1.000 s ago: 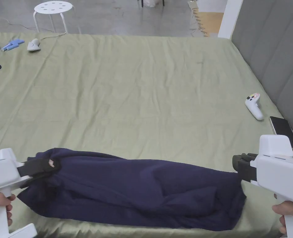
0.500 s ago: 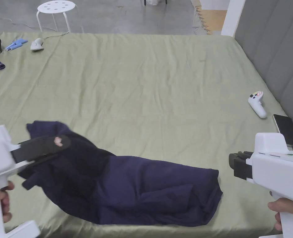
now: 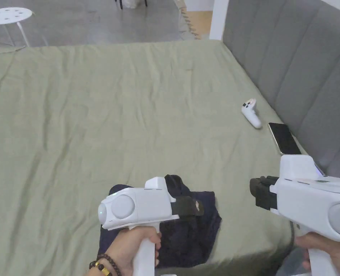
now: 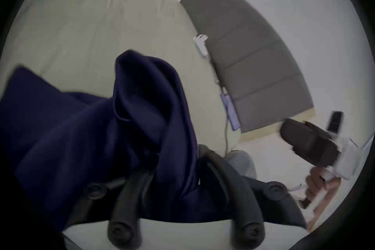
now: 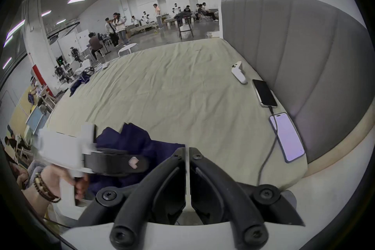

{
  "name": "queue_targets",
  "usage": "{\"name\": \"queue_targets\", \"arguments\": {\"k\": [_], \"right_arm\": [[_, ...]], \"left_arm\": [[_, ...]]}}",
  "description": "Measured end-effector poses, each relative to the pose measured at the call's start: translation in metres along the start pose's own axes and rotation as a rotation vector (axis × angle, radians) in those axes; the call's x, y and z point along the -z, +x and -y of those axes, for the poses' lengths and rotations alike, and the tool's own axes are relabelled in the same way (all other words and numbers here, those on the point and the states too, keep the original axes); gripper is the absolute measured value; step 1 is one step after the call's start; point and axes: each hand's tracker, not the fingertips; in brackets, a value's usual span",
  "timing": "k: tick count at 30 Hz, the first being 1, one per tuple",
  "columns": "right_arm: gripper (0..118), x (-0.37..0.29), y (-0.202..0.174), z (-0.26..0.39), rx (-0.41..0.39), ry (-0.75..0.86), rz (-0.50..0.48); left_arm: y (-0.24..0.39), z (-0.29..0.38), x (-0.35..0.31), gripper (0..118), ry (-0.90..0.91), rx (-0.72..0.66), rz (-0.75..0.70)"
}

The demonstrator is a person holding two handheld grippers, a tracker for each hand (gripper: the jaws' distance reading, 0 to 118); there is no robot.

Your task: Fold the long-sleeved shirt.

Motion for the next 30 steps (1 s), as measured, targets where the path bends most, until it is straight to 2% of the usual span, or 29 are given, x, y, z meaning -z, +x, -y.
{"name": "queue_targets", "arguments": {"k": [1,2,4,5,8,10,11,12,14,15,17,19,25,28,30], "right_arm": [[2,-0.003,0.004,0.002,0.002,-0.001,0.008],[2,-0.004,0.008,0.004,0.008,-0.003,0.015],[2,-0.006,0.016,0.007,0.020,-0.007,0.027],[2,-0.006,0.018,0.008,0.026,-0.010,0.034],[2,-0.002,0.023,0.010,0.040,-0.017,0.040],[2,0.000,0.023,0.010,0.048,-0.016,0.036],[2,0.001,0.022,0.010,0.051,-0.015,0.032],[2,0.002,0.022,0.009,0.054,-0.014,0.028],[2,0.005,0.018,0.008,0.054,-0.013,0.019],[2,0.006,0.017,0.007,0.052,-0.013,0.015],[2,0.009,0.013,0.005,0.047,-0.014,0.008],[2,0.010,0.010,0.005,0.041,-0.017,0.003],[2,0.006,0.007,0.009,0.034,-0.027,-0.002],[2,0.002,0.010,0.011,0.039,-0.029,0.007],[2,-0.001,0.013,0.013,0.042,-0.035,0.021]], "left_arm": [[-0.005,-0.002,0.000,85,-0.003,-0.021,0.045],[-0.006,-0.001,-0.007,92,0.022,-0.029,0.117],[0.008,-0.004,-0.033,96,0.073,-0.017,0.166],[0.014,-0.009,-0.052,104,0.091,-0.001,0.194],[0.030,-0.012,-0.114,107,0.204,0.108,0.275],[0.033,-0.015,-0.152,106,0.294,0.135,0.226],[0.033,-0.016,-0.166,96,0.314,0.134,0.192],[0.032,-0.016,-0.177,76,0.328,0.148,0.176],[0.038,-0.007,-0.185,6,0.358,0.252,0.036],[0.041,-0.001,-0.183,6,0.402,0.318,-0.059],[0.043,0.004,-0.165,6,0.339,0.425,-0.202],[0.044,0.009,-0.139,6,0.278,0.445,-0.279],[0.032,0.003,-0.046,6,0.063,0.448,-0.286],[0.032,0.011,-0.014,6,-0.052,0.354,-0.153],[0.039,0.028,0.003,6,-0.078,0.352,-0.104]]}}
